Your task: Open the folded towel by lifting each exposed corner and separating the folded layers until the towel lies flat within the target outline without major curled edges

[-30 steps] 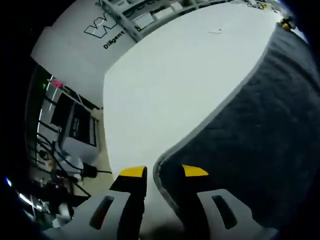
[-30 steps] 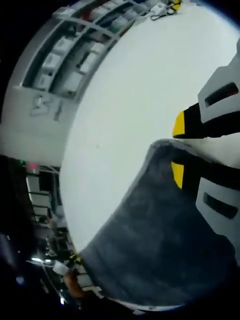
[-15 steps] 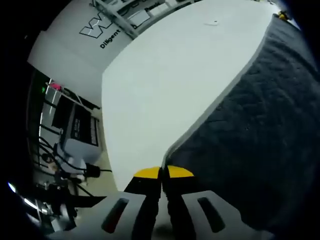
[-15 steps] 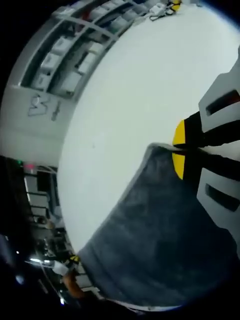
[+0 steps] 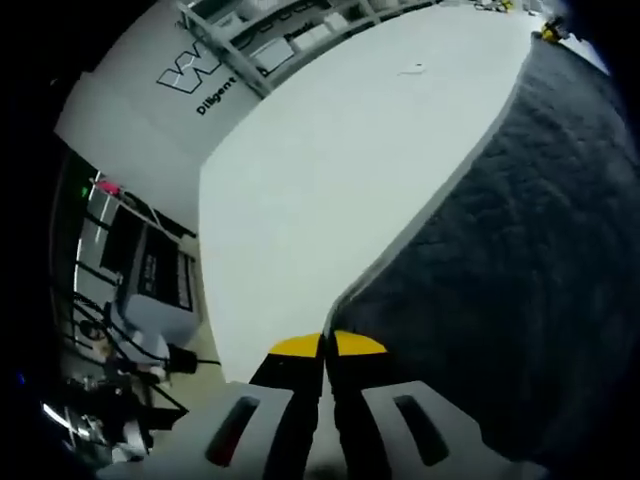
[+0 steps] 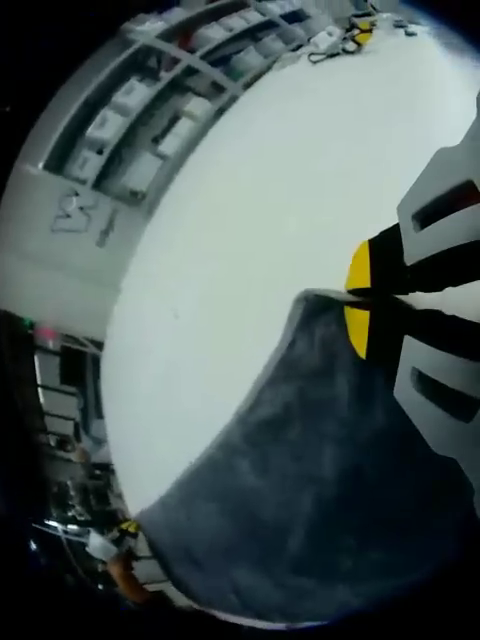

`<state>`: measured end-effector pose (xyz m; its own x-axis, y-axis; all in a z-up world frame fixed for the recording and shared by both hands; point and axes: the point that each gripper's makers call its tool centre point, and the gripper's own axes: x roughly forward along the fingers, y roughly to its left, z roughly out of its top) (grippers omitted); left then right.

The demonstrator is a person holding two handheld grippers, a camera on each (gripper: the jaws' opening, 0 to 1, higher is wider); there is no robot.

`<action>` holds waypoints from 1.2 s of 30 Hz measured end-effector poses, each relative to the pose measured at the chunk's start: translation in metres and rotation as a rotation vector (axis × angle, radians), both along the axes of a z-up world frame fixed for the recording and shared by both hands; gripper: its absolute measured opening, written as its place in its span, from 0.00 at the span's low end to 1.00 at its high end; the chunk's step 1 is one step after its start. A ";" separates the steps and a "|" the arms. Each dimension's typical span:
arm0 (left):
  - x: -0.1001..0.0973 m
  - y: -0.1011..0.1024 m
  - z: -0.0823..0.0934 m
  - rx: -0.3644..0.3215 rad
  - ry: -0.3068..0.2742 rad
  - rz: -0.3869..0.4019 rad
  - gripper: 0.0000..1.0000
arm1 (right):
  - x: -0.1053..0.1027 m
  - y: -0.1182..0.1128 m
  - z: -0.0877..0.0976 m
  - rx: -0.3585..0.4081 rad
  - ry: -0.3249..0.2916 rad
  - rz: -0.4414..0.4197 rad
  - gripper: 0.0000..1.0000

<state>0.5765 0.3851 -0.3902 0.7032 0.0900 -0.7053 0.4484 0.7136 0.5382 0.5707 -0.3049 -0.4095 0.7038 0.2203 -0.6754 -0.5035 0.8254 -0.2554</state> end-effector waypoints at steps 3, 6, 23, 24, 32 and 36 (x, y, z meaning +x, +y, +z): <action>0.008 -0.006 0.004 -0.014 -0.038 0.000 0.01 | 0.002 -0.007 -0.007 -0.008 0.009 -0.015 0.00; 0.015 -0.010 0.006 -0.017 -0.079 0.010 0.01 | 0.005 -0.012 -0.011 0.028 0.017 -0.051 0.00; 0.048 -0.020 -0.009 -0.042 -0.131 0.036 0.01 | 0.039 -0.022 -0.010 -0.060 -0.030 -0.078 0.00; 0.048 -0.021 -0.009 -0.044 -0.127 0.035 0.01 | 0.041 -0.023 -0.010 -0.053 -0.032 -0.085 0.00; 0.059 -0.029 -0.008 -0.064 -0.121 0.013 0.01 | 0.059 -0.037 -0.010 -0.040 -0.029 -0.119 0.00; 0.069 -0.033 -0.007 -0.048 -0.129 -0.001 0.01 | 0.070 -0.043 -0.010 -0.071 -0.029 -0.120 0.00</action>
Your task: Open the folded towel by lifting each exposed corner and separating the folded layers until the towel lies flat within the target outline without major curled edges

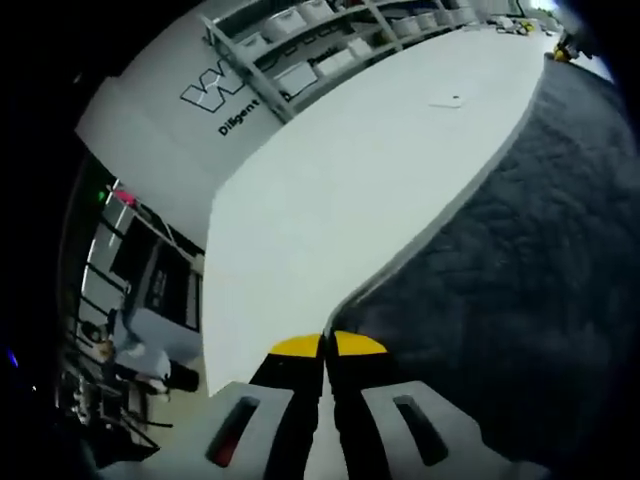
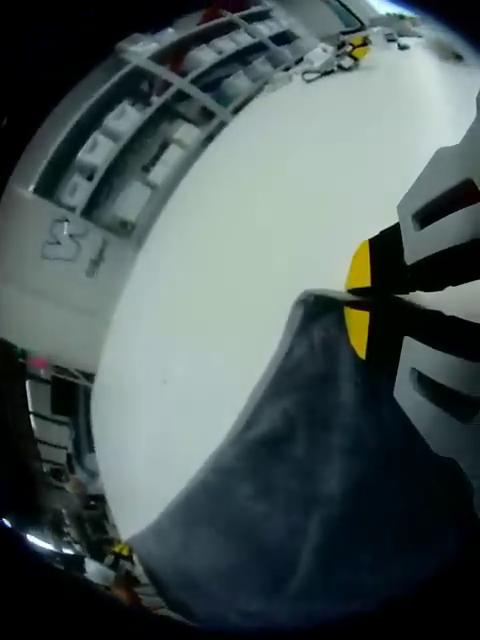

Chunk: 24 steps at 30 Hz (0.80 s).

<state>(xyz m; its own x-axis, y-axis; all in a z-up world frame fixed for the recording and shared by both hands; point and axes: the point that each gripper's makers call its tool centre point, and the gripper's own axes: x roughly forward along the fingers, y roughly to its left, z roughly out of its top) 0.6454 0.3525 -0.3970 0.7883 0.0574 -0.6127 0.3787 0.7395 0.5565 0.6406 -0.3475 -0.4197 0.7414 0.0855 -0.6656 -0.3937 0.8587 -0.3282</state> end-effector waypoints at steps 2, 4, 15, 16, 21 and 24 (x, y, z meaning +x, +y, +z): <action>0.004 -0.001 0.000 -0.002 0.001 -0.001 0.01 | 0.006 -0.005 0.000 0.019 -0.002 -0.028 0.00; 0.011 -0.003 -0.003 -0.014 0.009 -0.002 0.01 | 0.011 -0.009 0.000 0.038 -0.004 -0.041 0.00; 0.040 -0.008 -0.009 -0.043 0.005 0.015 0.01 | 0.046 -0.023 0.002 0.060 -0.032 -0.090 0.00; 0.041 -0.008 -0.009 -0.045 0.007 0.014 0.01 | 0.049 -0.023 0.002 0.061 -0.033 -0.090 0.00; 0.047 -0.005 -0.009 -0.058 0.003 0.016 0.01 | 0.057 -0.023 0.002 0.062 -0.027 -0.081 0.00; 0.050 -0.004 -0.009 -0.059 0.002 0.016 0.01 | 0.062 -0.022 0.002 0.063 -0.029 -0.081 0.00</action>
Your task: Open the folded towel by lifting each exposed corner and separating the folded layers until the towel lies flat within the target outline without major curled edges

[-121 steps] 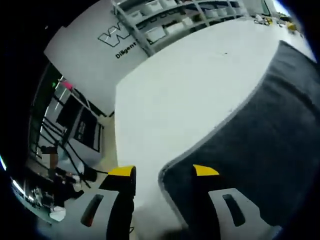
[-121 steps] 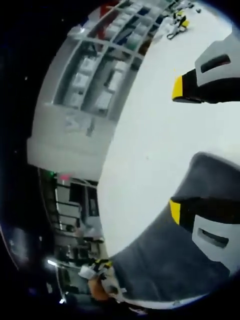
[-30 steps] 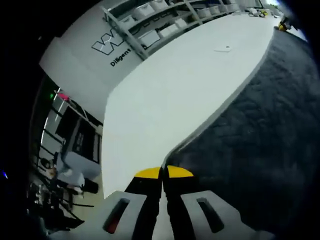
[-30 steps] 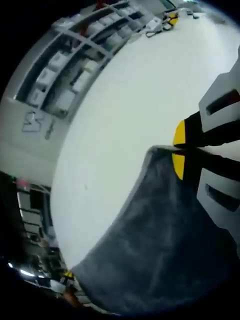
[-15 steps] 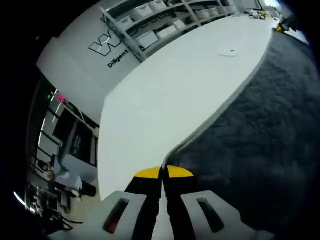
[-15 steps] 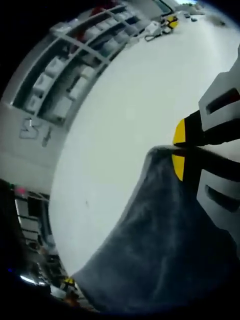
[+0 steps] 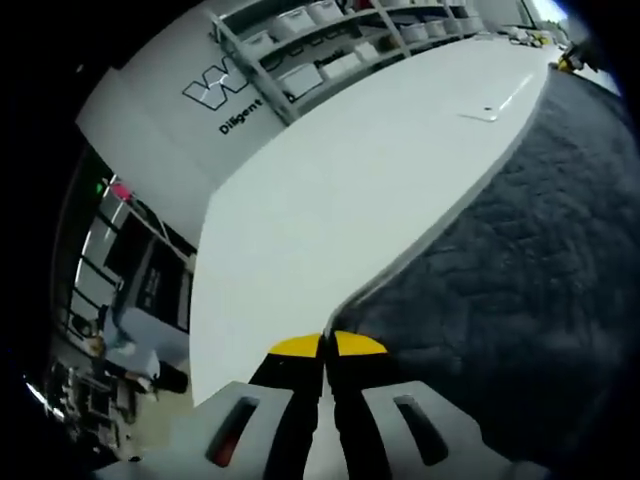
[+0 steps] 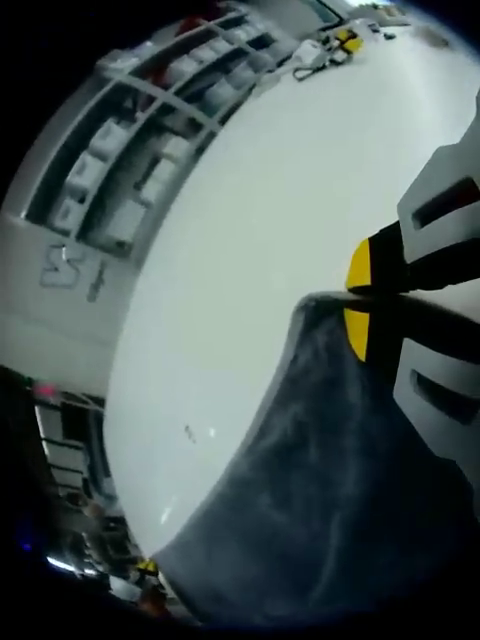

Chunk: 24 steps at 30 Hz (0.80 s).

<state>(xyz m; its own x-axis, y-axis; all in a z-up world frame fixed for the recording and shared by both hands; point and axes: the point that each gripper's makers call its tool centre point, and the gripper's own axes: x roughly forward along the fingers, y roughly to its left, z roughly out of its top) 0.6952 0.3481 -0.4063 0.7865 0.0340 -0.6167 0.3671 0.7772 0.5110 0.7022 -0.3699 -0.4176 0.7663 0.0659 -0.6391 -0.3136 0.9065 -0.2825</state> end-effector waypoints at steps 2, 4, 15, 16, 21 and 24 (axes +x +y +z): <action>0.003 0.000 -0.002 0.002 -0.003 0.000 0.01 | 0.000 0.001 0.000 0.003 -0.003 0.000 0.00; 0.004 0.000 -0.001 0.008 -0.007 -0.002 0.01 | 0.001 0.001 0.000 0.011 -0.001 -0.002 0.00; 0.016 0.003 -0.001 -0.047 -0.035 -0.004 0.01 | 0.006 0.004 -0.001 0.051 -0.011 -0.024 0.00; 0.015 0.003 -0.001 -0.049 -0.037 -0.006 0.01 | 0.006 0.004 -0.001 0.060 -0.019 -0.029 0.00; 0.015 0.003 -0.002 -0.122 -0.060 -0.011 0.01 | 0.007 0.003 0.000 0.057 -0.056 -0.021 0.00; 0.014 0.003 -0.003 -0.216 -0.039 0.018 0.01 | 0.006 0.003 0.001 0.086 -0.054 -0.037 0.00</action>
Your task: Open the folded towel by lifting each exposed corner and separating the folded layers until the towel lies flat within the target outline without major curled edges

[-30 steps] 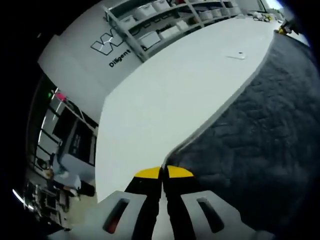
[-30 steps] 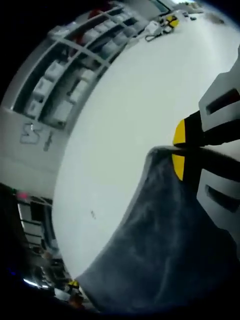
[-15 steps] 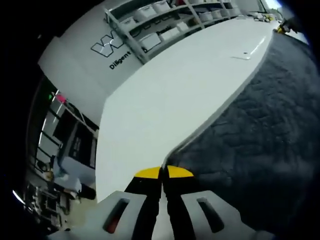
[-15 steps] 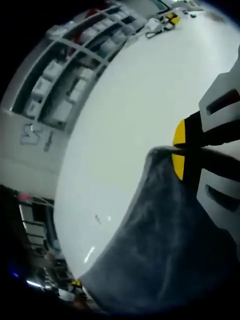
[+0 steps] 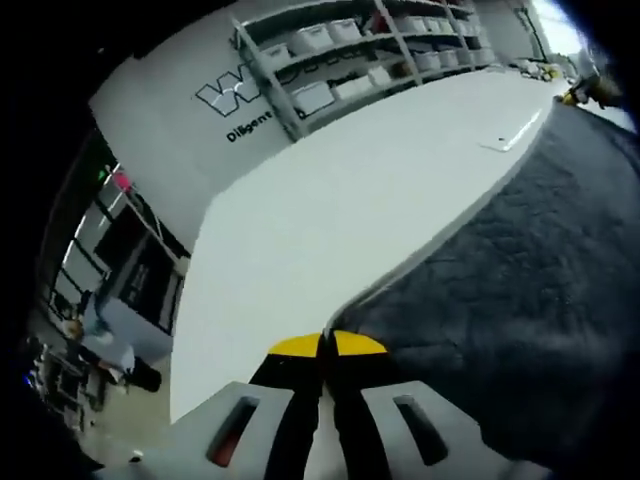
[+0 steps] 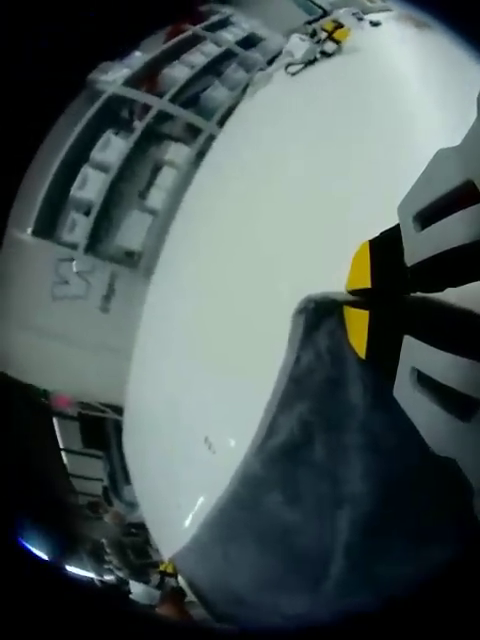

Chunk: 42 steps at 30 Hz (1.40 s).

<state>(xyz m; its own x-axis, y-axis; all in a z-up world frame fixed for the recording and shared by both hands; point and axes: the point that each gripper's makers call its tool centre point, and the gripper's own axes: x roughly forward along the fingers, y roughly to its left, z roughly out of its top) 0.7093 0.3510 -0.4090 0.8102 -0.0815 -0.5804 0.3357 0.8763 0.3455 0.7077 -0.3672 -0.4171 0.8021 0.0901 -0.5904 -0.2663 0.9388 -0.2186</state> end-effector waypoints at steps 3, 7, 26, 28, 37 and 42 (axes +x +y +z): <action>0.002 0.002 0.000 -0.059 0.014 0.004 0.02 | 0.000 -0.002 0.000 0.029 -0.002 -0.027 0.00; 0.002 0.011 0.005 -0.115 -0.002 0.057 0.18 | 0.000 -0.009 0.002 0.078 -0.015 -0.070 0.14; -0.027 -0.026 0.103 -0.246 -0.179 -0.008 1.00 | -0.024 -0.031 0.087 0.003 -0.230 -0.103 1.00; -0.036 -0.029 0.110 -0.250 -0.184 -0.017 1.00 | -0.030 -0.026 0.094 0.046 -0.238 -0.097 1.00; -0.091 -0.041 0.131 -0.435 -0.215 0.039 1.00 | -0.072 -0.013 0.125 0.160 -0.304 -0.100 1.00; -0.131 -0.050 0.153 -0.427 -0.274 -0.016 1.00 | -0.113 -0.007 0.133 0.187 -0.324 -0.091 1.00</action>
